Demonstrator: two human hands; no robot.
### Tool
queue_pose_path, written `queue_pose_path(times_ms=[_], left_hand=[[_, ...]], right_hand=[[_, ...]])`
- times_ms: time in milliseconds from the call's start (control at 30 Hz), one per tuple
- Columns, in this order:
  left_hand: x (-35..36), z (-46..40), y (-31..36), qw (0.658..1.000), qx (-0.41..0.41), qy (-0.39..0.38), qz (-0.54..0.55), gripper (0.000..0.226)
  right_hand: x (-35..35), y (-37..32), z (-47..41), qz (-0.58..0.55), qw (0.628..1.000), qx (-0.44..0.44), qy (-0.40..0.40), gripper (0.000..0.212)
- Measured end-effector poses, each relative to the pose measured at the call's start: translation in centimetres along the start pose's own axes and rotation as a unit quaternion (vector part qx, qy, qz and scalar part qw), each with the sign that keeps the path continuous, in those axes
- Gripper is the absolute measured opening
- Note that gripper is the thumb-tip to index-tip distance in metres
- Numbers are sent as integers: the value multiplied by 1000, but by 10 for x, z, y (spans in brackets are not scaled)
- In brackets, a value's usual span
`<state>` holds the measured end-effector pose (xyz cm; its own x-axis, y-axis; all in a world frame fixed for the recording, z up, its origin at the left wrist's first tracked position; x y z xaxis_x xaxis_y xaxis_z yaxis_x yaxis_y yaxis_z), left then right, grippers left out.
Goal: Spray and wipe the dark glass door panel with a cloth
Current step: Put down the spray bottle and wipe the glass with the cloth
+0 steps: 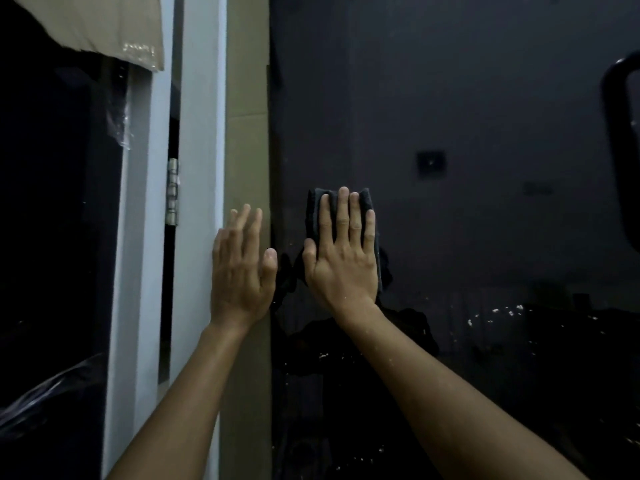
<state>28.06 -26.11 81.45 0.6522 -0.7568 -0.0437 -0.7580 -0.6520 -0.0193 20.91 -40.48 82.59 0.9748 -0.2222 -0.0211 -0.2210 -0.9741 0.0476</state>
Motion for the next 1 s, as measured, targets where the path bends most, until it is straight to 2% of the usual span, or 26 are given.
queue_pose_path(times_ms=[167, 333, 533, 700, 833, 1000], left_hand=[[-1, 6, -12, 1000, 26, -15, 4, 67], [-10, 10, -29, 997, -7, -26, 77, 71], [-20, 11, -32, 990, 10, -77, 115, 79], [-23, 10, -29, 989, 10, -101, 112, 81], [-18, 12, -28, 991, 0, -98, 90, 80], [-10, 17, -30, 996, -10, -79, 49, 78]], right_hand=[[17, -39, -2, -18, 1000, -2, -22, 70], [33, -73, -1, -19, 998, -47, -44, 68], [44, -111, 9, 3, 990, -101, -101, 68], [48, -121, 13, 23, 988, -97, -119, 73], [48, -121, 19, 55, 988, -102, -102, 81], [47, -117, 33, 58, 981, -136, -123, 74]])
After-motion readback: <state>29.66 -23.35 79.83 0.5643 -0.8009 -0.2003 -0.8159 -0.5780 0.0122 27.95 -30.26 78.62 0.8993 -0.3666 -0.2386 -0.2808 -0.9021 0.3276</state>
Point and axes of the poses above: each hand's wrist, its own z-axis away from the middle knuckle, its own x-axis out of the palm, y = z × x, the point moved 5 cm from there along -z, towards the middle knuckle, and after that the axes turned 9 degrees about -z, right-handed, at the moved point
